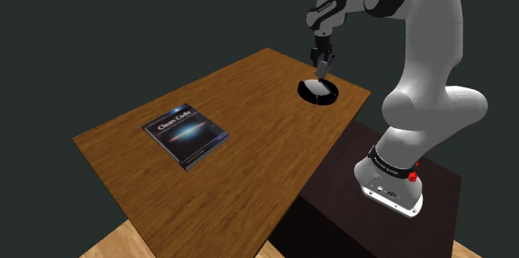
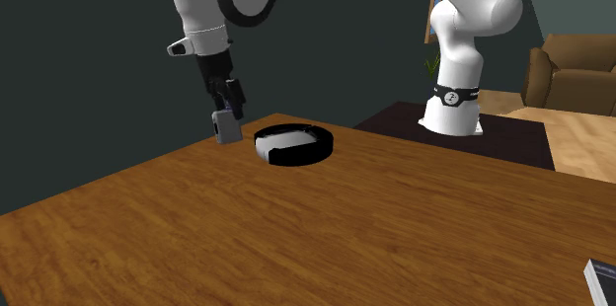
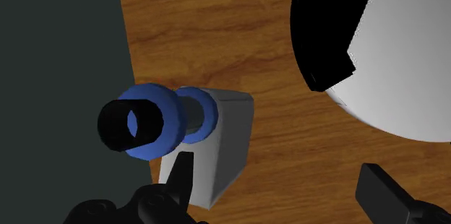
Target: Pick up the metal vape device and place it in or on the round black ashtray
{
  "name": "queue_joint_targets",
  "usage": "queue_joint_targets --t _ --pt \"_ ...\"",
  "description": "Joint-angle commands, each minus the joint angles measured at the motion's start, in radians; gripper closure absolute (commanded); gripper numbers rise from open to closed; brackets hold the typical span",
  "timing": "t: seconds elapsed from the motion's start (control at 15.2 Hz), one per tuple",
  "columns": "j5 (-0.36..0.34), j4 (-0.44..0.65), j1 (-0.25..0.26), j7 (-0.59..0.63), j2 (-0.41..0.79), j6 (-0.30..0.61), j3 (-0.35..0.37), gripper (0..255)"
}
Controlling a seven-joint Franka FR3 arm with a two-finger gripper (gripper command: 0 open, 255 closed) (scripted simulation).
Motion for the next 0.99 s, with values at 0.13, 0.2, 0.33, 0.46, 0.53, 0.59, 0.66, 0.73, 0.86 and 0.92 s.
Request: queue_joint_targets --t 0.13,0.2,0.33,0.46,0.53,0.59,0.66,0.73,0.86,0.92 --pt "0.022 -0.001 -0.003 0.003 0.026 -0.004 0.012 255" --pt "0.022 -0.007 -0.007 -0.001 0.022 -0.001 0.011 255" --pt "0.023 0.012 -0.004 0.0 0.026 -0.017 0.012 255" --pt "0.023 0.016 -0.003 0.001 0.028 -0.02 0.012 255" --pt "0.023 0.01 -0.001 0.004 0.022 -0.02 0.013 255" --pt "0.023 -0.009 -0.005 0.0 0.007 -0.015 0.012 255" --pt "0.023 0.005 -0.007 -0.003 0.021 -0.016 0.011 255" --pt "0.022 -0.01 -0.004 0.001 0.016 -0.005 0.012 255" --pt "0.022 0.007 -0.001 0.001 -0.019 0.007 0.014 255" --pt "0.022 0.007 -0.001 0.001 -0.019 0.007 0.014 0"
